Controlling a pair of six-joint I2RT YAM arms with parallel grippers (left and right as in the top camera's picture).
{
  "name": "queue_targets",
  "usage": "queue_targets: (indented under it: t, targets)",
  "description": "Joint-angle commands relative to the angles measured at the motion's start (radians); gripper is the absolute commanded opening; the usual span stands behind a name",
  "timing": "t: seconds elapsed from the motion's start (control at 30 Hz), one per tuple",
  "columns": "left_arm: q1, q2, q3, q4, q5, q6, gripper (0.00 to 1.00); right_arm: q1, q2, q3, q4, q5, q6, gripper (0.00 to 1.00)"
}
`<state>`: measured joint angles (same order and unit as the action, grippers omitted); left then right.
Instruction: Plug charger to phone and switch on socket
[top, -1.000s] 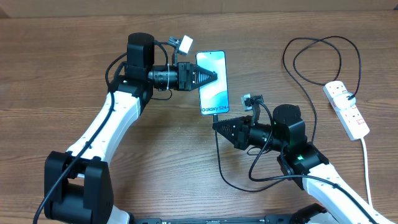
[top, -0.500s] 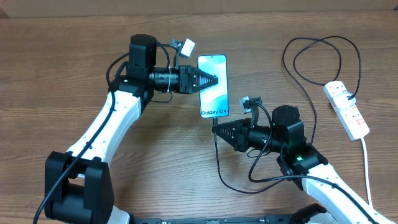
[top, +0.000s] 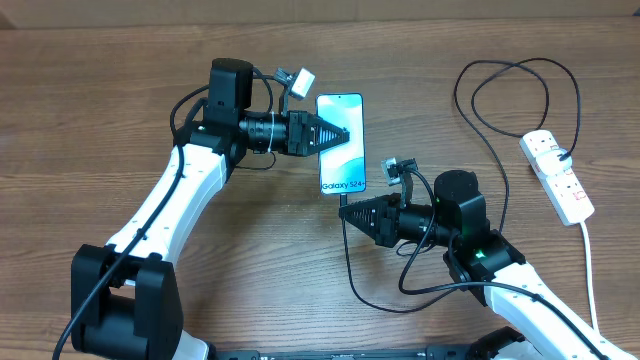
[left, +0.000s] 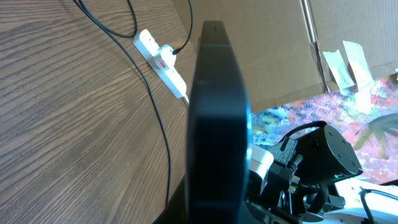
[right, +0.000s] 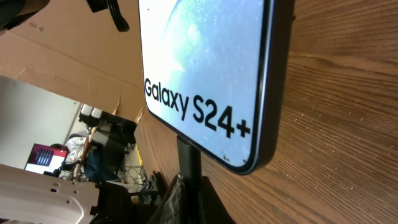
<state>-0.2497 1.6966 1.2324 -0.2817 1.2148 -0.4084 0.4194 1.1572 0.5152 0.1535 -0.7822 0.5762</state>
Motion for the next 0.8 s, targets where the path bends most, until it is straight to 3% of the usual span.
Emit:
queue_targets:
  t: [0.0, 0.63, 0.77]
  targets:
    - [-0.076, -0.002, -0.019, -0.034, 0.111, 0.046, 0.04, -0.022, -0.008, 0.075, 0.053, 0.113, -0.004, 0.04]
    - [-0.093, -0.002, -0.019, -0.054, 0.085, 0.05, 0.04, -0.023, -0.009, 0.116, -0.026, 0.119, -0.027, 0.04]
    - [-0.077, -0.002, -0.019, -0.043, 0.024, 0.029, 0.04, -0.022, -0.009, 0.116, -0.074, 0.106, -0.026, 0.07]
